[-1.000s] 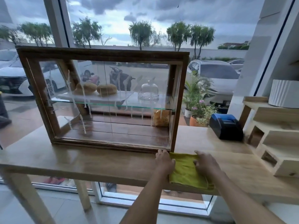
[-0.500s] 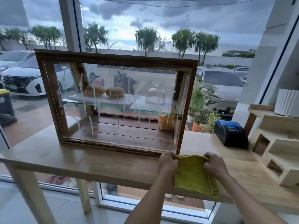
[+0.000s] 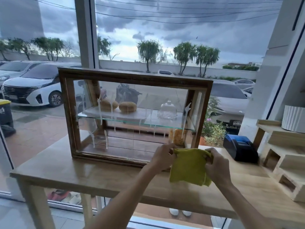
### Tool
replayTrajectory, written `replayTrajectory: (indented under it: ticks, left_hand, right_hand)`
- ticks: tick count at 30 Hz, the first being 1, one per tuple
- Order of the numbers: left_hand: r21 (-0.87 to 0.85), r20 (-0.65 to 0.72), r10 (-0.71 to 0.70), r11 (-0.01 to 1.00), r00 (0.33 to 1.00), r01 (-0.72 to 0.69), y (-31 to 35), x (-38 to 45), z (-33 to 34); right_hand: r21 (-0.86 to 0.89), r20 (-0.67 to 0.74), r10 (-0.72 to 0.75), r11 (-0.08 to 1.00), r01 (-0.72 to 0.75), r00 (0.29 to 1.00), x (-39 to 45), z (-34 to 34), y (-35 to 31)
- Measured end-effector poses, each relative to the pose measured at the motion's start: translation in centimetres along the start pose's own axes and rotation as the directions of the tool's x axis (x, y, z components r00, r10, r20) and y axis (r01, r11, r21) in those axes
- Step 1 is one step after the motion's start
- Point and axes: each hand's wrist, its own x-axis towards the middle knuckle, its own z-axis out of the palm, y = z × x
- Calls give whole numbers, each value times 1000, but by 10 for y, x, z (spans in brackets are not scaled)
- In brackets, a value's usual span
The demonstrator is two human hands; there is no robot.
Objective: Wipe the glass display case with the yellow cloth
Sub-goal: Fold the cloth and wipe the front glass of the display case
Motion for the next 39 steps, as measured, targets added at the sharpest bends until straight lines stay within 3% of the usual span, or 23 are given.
replayTrajectory:
  ticks: [6, 9, 13, 19, 29, 31, 35, 39]
  left_hand:
    - [48, -43, 159, 986, 986, -157, 27, 10, -63]
    - [25, -139, 229, 973, 963, -227, 45, 21, -86]
    - [45, -257, 318, 947, 913, -317, 62, 40, -102]
    - [86, -318, 389, 920, 864, -382, 80, 60, -105]
    - [104, -300, 465, 884, 833, -456, 68, 78, -121]
    - [178, -333, 528, 849, 781, -498, 69, 81, -131]
    - [411, -365, 689, 723, 627, -556, 78, 93, -155]
    - [594, -216, 739, 618, 638, -515, 83, 119, -174]
  right_hand:
    - [-42, -314, -124, 992, 116, 941, 34, -4, -48]
    - [-25, -473, -59, 998, 54, 879, 57, -6, -76]
    - [109, -552, 41, 994, 24, 833, 84, -6, -108]
    - [213, -592, 86, 976, 52, 802, 113, -2, -126]
    - [207, -632, -31, 956, 208, 774, 114, 42, -109]
    - [158, -625, -70, 964, 215, 778, 113, 52, -103]
    - [-141, -621, -263, 964, 226, 739, 118, 64, -91]
    - [-215, -551, -347, 938, 273, 759, 128, 66, -83]
